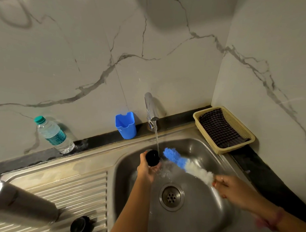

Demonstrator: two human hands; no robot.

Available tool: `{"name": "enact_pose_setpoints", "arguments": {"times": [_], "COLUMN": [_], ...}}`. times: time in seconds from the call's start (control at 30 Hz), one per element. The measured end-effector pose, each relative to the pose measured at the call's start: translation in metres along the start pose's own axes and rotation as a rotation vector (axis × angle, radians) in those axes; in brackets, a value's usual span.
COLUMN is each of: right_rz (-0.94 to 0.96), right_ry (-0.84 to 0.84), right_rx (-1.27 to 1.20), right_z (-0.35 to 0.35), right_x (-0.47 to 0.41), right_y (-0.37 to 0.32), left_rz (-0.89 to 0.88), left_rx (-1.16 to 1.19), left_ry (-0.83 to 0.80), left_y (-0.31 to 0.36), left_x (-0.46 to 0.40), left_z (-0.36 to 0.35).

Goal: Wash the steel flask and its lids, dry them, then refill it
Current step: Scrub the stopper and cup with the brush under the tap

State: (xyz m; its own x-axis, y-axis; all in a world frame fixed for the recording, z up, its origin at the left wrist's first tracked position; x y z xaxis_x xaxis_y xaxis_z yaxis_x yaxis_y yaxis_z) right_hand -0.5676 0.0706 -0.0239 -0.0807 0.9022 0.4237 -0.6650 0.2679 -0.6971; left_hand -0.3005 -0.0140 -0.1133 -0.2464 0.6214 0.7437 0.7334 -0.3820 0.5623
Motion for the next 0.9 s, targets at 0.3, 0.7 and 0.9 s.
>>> {"name": "enact_pose_setpoints", "arguments": {"times": [0.3, 0.7, 0.9], "right_rz": [0.273, 0.252, 0.25], "right_ry": [0.27, 0.317, 0.429], "right_rx": [0.202, 0.608, 0.682], "right_z": [-0.053, -0.066, -0.049], "right_x": [0.007, 0.015, 0.002], "right_y": [0.014, 0.0, -0.015], "left_rz": [0.127, 0.068, 0.074], "left_rx": [-0.025, 0.084, -0.023], "left_ry": [-0.121, -0.062, -0.149], "left_y": [-0.018, -0.021, -0.02], "left_x": [0.022, 0.021, 0.023], "left_z": [-0.01, -0.009, -0.005]}}
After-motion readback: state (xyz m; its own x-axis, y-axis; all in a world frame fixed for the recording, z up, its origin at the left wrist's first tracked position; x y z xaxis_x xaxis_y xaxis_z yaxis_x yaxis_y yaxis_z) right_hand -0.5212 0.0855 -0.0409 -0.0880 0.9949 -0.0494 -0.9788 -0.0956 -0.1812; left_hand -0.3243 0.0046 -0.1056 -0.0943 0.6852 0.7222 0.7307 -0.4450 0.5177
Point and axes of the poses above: each hand's wrist, its own x-axis away from the middle knuckle, its own z-axis out of the back of the hand, y = z × x, the point moved 1 cm from there along -x, towards the middle knuckle, and after that the axes turned 4 degrees about y, right-handed, at the moved point
